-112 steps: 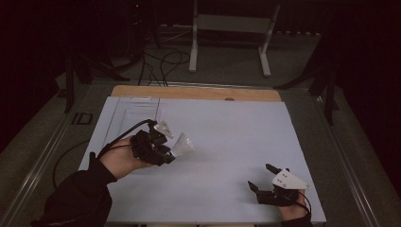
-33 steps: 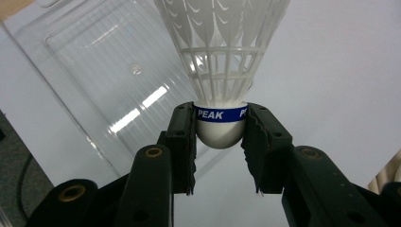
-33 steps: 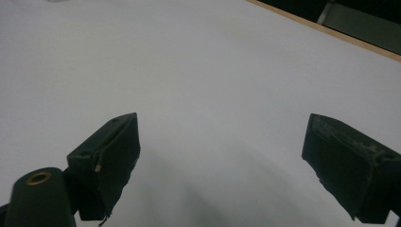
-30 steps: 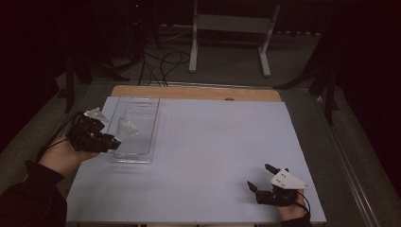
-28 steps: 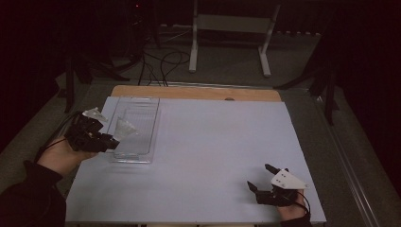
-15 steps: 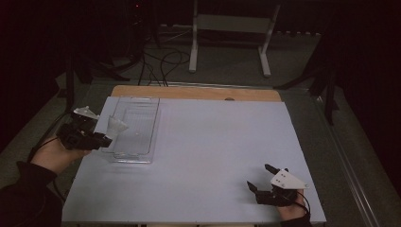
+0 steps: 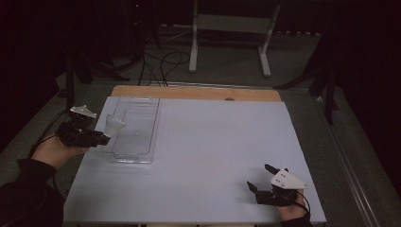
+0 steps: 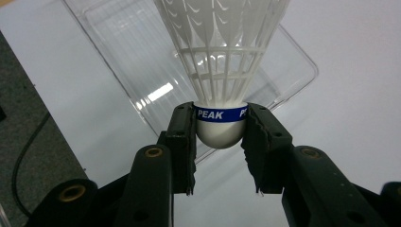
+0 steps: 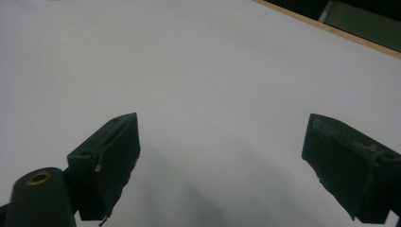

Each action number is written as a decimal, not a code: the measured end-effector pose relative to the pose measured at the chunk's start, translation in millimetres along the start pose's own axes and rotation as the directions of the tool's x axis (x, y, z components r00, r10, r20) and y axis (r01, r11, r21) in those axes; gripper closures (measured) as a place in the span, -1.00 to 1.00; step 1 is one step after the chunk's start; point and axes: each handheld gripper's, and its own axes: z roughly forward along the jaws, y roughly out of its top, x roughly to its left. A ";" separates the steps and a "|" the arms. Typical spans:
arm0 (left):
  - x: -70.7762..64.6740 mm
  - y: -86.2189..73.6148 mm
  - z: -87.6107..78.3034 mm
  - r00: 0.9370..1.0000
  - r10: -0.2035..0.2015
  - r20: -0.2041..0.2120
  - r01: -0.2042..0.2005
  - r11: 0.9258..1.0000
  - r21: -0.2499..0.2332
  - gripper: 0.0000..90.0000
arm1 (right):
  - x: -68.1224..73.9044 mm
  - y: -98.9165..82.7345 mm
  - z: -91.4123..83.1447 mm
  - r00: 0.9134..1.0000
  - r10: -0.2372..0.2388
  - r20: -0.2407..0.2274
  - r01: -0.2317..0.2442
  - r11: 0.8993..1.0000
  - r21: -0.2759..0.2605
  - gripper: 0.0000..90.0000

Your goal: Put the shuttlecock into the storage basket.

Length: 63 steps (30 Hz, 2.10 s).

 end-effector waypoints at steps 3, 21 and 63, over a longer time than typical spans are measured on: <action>3.8 -2.1 4.3 1.000 0.003 0.002 -0.003 1.000 0.000 0.46 | -0.1 -0.1 0.1 1.000 0.001 0.001 -0.001 1.000 0.001 -0.73; 18.9 -6.9 27.3 1.000 0.015 0.022 -0.016 1.000 0.019 0.46 | 0.6 0.5 -0.5 1.000 -0.003 -0.001 0.003 1.000 0.001 -0.73; 18.9 3.7 55.0 0.999 0.021 -0.027 -0.017 0.987 0.157 0.45 | 0.5 0.6 -1.2 1.000 -0.002 0.002 0.002 1.000 -0.001 -0.73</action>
